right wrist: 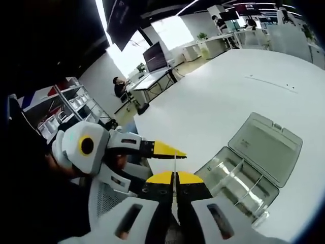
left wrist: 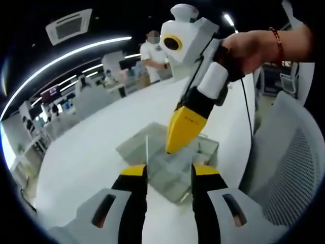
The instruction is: Insert the divider into the dual guide fixture by aligning both edges with the guide slots and pushing it downward to the bottom, including one-sided entry, uneven engagement, binding, and posture correction.
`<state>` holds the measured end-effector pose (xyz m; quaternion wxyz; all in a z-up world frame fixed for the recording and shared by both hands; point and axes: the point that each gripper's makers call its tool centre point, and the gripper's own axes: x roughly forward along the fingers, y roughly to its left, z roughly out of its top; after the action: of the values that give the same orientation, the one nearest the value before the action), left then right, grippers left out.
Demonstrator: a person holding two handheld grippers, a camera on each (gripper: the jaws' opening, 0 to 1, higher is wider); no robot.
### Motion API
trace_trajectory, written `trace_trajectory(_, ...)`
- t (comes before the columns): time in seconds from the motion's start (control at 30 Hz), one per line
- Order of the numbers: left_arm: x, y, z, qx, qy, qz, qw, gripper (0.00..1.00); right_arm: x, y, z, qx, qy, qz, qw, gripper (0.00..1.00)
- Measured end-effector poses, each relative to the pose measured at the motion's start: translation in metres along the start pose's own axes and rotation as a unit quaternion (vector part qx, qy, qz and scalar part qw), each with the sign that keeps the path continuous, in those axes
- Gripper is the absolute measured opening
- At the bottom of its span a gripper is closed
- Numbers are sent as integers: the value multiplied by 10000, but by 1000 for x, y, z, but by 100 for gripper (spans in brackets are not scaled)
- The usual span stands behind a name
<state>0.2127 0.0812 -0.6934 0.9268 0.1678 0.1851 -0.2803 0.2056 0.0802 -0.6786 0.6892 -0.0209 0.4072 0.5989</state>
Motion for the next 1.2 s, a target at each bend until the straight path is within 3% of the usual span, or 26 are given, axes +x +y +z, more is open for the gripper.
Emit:
trace_trajectory(0.43,-6,8,-8,-285,49,102,9995,37,8,-7,8,-474,330,-59,9983,0)
trace_trajectory(0.97,-16,22,-12,-724,-125,432,9964,43,10,-30,14,-1338,792,-391,9871,0)
trace_trajectory(1.2,-17,22,-10,-905,-224,417,9948,46,8,-41,15,-1606,961,-445,9813,0)
